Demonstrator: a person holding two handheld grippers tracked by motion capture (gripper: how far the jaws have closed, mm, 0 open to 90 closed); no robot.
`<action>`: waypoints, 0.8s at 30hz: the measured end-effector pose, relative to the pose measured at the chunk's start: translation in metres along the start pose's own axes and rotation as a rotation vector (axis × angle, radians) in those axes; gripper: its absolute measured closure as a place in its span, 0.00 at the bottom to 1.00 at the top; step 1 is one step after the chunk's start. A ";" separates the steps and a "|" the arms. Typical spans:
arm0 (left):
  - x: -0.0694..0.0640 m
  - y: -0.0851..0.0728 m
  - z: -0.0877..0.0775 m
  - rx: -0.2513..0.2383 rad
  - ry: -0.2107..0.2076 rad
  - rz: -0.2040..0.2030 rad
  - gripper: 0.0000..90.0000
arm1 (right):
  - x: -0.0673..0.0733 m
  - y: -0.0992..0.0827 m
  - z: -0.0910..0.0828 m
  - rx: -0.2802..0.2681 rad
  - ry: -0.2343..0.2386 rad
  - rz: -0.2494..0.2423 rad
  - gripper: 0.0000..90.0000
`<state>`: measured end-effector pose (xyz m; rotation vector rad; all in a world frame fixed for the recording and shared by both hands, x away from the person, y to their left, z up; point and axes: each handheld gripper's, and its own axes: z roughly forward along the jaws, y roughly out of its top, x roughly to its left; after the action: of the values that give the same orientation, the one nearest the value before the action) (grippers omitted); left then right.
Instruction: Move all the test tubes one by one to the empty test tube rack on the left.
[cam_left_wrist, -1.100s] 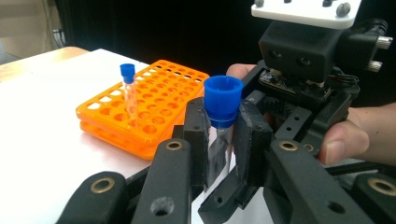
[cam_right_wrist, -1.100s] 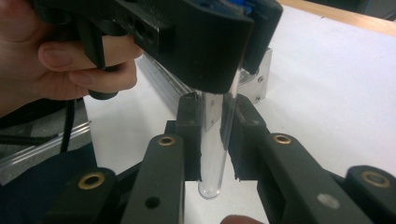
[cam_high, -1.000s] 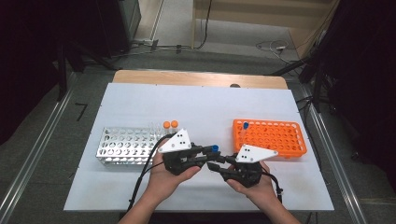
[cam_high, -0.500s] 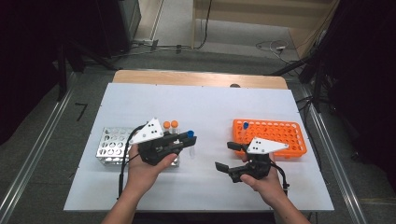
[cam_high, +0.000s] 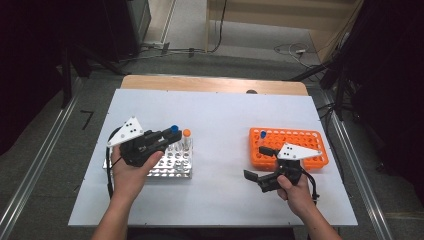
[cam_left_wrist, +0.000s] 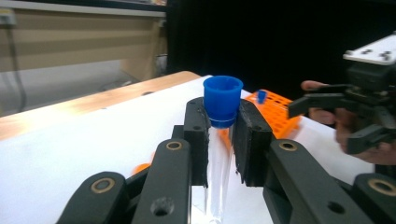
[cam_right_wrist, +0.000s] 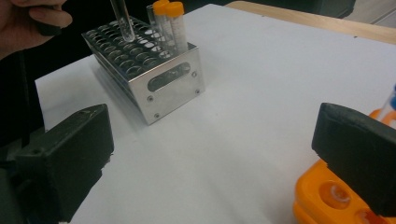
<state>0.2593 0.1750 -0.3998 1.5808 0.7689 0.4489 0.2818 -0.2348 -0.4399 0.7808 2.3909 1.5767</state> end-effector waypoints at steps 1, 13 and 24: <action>0.003 0.000 -0.003 -0.001 0.012 0.000 0.86 | -0.001 0.000 -0.001 0.000 -0.004 0.002 0.00; 0.036 -0.007 -0.027 -0.018 0.175 -0.005 0.86 | -0.012 -0.004 -0.009 -0.009 -0.039 0.007 0.00; 0.054 -0.023 -0.017 0.000 0.291 -0.025 0.86 | -0.023 -0.007 -0.016 -0.012 -0.077 0.030 0.00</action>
<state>0.2802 0.2255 -0.4269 1.5220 1.0071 0.6701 0.2919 -0.2618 -0.4426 0.8626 2.3246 1.5413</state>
